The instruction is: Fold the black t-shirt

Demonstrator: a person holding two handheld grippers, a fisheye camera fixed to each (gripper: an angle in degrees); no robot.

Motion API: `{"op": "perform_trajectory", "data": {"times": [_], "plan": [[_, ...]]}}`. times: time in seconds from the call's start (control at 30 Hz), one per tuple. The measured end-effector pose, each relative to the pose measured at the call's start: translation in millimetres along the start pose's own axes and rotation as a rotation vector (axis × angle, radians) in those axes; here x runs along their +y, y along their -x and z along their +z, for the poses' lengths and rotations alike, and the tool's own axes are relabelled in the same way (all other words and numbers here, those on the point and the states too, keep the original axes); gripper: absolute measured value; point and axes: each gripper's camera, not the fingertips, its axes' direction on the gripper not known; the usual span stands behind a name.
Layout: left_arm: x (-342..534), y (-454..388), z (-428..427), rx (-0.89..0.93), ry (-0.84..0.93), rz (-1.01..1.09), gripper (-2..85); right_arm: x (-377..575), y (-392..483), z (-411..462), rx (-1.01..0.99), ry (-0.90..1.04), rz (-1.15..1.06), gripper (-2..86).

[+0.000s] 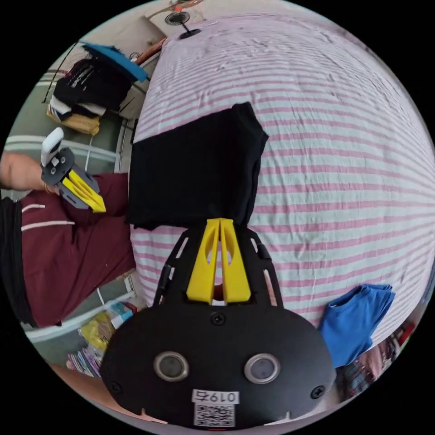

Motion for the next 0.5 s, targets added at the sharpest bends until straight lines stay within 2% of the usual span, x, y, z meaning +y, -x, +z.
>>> {"op": "perform_trajectory", "data": {"times": [0.13,0.33,0.4,0.5], "plan": [[-19,1,-28,-0.030,-0.010,0.034,1.3,28,54,-6,0.081,-0.181,0.298,-0.9],[-81,57,-94,-0.129,-0.130,-0.019,2.8,97,135,4,-0.037,-0.382,0.788,-0.8],[-114,91,-109,-0.061,-0.142,-0.036,4.6,112,152,12,-0.018,-0.415,0.939,-0.8],[-176,137,-120,0.026,-0.097,-0.028,11.7,130,167,26,-0.109,-0.557,1.177,-0.8]]}}
